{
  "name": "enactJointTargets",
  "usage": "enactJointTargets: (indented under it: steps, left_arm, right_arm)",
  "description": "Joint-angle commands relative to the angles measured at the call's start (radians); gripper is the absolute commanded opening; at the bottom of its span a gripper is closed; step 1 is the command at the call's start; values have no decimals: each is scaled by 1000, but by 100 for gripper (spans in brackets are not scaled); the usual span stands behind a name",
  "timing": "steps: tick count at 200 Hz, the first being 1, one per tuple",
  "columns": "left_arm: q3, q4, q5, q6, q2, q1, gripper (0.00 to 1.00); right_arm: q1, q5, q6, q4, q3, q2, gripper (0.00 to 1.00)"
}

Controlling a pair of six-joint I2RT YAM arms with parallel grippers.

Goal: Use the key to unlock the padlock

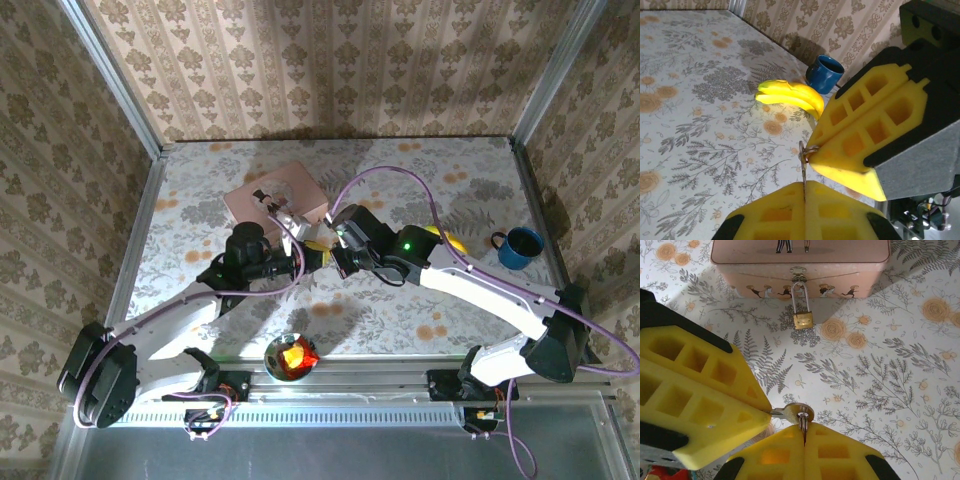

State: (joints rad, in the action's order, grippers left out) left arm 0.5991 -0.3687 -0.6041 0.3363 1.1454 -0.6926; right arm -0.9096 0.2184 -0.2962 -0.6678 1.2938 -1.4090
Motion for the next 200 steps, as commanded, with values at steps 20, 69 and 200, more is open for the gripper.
enactJointTargets:
  steps: [20, 69, 200]
  left_arm:
    - [31, -49, 13, -46, -7, -5, 0]
    - [-29, -14, 108, -253, -102, -5, 0]
    - [-132, -95, 201, -782, -208, -7, 0]
  right_arm:
    - [3, -24, -24, 27, -27, 45, 0]
    - [10, -25, -34, 37, -48, 69, 8]
    - [223, -300, -227, 124, -158, 270, 45]
